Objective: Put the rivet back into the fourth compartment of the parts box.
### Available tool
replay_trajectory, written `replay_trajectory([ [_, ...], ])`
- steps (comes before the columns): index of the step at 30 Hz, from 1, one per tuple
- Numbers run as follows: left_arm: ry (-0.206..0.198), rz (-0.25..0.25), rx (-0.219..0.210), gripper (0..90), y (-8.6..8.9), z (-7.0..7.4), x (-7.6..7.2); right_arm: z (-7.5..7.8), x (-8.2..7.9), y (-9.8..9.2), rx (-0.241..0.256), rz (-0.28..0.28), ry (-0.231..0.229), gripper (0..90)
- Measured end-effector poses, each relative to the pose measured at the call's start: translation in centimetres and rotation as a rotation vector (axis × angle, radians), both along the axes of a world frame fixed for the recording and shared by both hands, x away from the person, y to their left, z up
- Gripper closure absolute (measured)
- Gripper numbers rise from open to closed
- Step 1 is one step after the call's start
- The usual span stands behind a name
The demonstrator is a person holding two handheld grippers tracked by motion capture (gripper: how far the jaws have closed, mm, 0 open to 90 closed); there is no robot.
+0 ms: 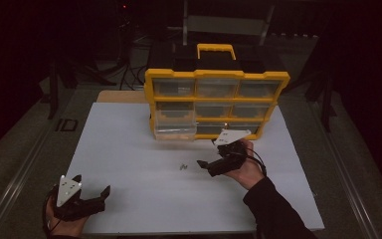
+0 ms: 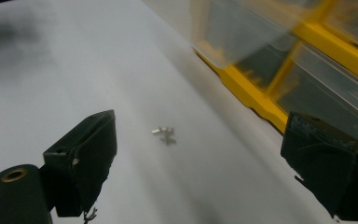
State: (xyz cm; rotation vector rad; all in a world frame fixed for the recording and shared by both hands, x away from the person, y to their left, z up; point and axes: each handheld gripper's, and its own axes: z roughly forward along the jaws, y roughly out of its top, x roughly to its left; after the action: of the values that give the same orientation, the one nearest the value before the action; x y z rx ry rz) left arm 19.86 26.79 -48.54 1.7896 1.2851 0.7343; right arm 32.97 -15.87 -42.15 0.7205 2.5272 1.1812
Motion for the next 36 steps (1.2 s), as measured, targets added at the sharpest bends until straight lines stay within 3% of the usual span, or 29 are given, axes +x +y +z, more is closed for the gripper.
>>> replay_trajectory([
  [6,0.003,0.003,-0.005,1.4,0.1,0.0,0.0,-0.6,1.2,2.0,-0.036,0.004,0.038,10.6],
  [13,0.003,0.0,-0.005,1.4,0.1,0.0,-0.1,-1.2,1.8,3.0,-0.104,0.017,0.081,10.6],
  [15,0.003,0.0,-0.005,1.4,0.1,0.0,-0.1,-1.4,1.9,3.4,-0.175,0.02,0.084,10.6],
  [17,0.003,-0.001,-0.006,1.4,0.1,0.0,-0.1,-1.4,1.9,3.5,-0.192,0.023,0.084,10.6],
  [18,0.003,-0.001,-0.007,1.4,0.1,0.0,-0.1,-1.5,1.9,3.6,-0.227,0.036,0.08,10.6],
  [30,0.008,-0.005,-0.008,1.4,0.1,-0.1,0.0,-2.7,2.4,4.1,-0.383,0.108,0.119,10.6],
  [36,0.008,-0.008,-0.008,1.4,0.0,-0.1,0.0,-3.5,2.8,4.4,-0.384,0.109,0.139,10.6],
])
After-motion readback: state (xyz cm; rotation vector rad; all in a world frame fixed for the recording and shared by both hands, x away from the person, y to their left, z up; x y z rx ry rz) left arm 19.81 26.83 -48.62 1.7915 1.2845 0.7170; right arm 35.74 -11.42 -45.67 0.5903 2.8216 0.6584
